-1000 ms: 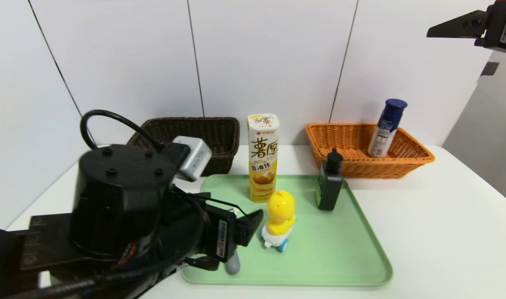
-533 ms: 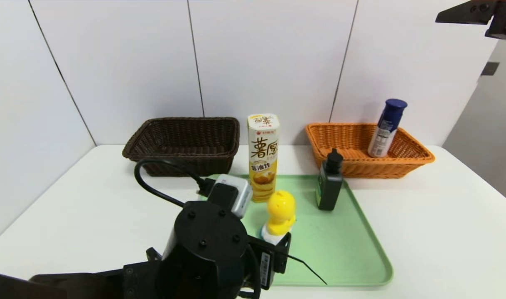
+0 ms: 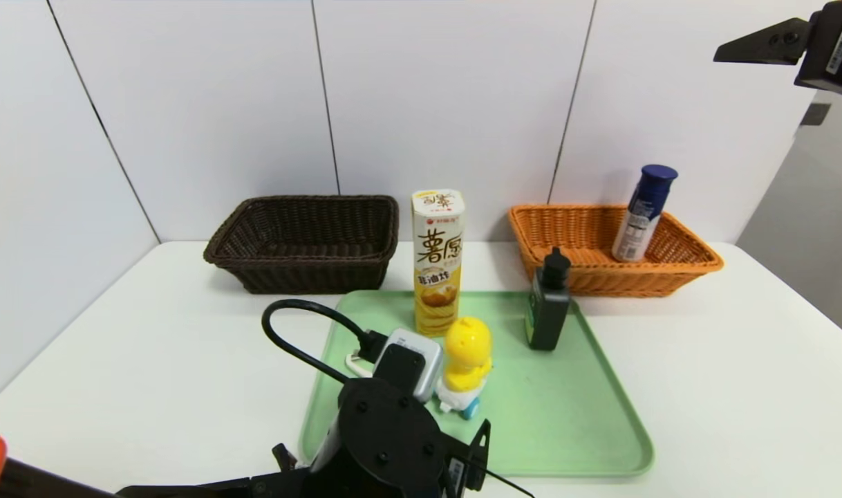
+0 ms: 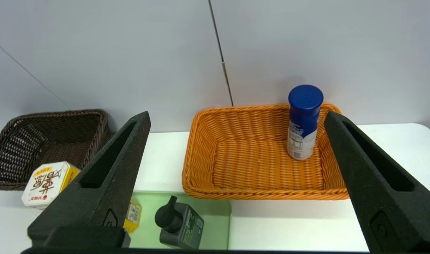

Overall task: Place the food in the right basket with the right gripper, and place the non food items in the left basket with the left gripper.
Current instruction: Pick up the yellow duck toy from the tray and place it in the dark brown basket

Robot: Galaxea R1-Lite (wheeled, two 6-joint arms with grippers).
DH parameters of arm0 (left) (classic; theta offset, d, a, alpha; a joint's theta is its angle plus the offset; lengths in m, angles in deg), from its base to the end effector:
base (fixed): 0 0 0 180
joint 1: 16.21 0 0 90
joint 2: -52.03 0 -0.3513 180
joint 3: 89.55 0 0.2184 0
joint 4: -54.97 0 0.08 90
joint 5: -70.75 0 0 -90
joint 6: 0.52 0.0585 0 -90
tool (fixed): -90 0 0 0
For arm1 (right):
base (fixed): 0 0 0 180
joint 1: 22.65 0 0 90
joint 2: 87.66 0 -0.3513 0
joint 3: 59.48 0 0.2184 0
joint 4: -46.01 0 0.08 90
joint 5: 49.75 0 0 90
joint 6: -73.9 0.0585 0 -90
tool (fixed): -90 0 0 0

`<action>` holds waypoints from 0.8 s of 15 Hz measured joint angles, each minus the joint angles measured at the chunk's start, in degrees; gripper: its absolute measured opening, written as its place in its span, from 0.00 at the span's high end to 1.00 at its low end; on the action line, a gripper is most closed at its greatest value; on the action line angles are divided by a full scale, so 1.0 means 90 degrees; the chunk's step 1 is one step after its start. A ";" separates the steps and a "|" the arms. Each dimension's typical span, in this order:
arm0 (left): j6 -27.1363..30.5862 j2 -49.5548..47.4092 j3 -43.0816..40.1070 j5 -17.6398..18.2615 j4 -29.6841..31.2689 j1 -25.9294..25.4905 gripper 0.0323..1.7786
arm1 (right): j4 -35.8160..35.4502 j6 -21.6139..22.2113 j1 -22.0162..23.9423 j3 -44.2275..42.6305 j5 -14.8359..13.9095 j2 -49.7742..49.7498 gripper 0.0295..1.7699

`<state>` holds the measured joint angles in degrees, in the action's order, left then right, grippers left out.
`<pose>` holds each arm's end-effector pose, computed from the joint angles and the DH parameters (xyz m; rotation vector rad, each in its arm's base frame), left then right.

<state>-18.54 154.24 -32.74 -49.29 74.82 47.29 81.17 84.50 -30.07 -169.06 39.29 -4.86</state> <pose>0.1804 -0.2961 0.1315 0.0262 0.3940 -0.5161 0.2857 0.0362 0.4268 0.1738 0.1559 0.0987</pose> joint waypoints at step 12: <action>0.0829 0.0851 0.0015 -0.0313 0.1615 0.0034 0.05 | -0.0005 -0.0005 0.0024 0.0321 0.0012 -0.0088 0.04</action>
<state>-11.08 161.90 -32.60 -52.10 89.35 47.59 81.12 84.45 -29.85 -166.17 39.40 -5.65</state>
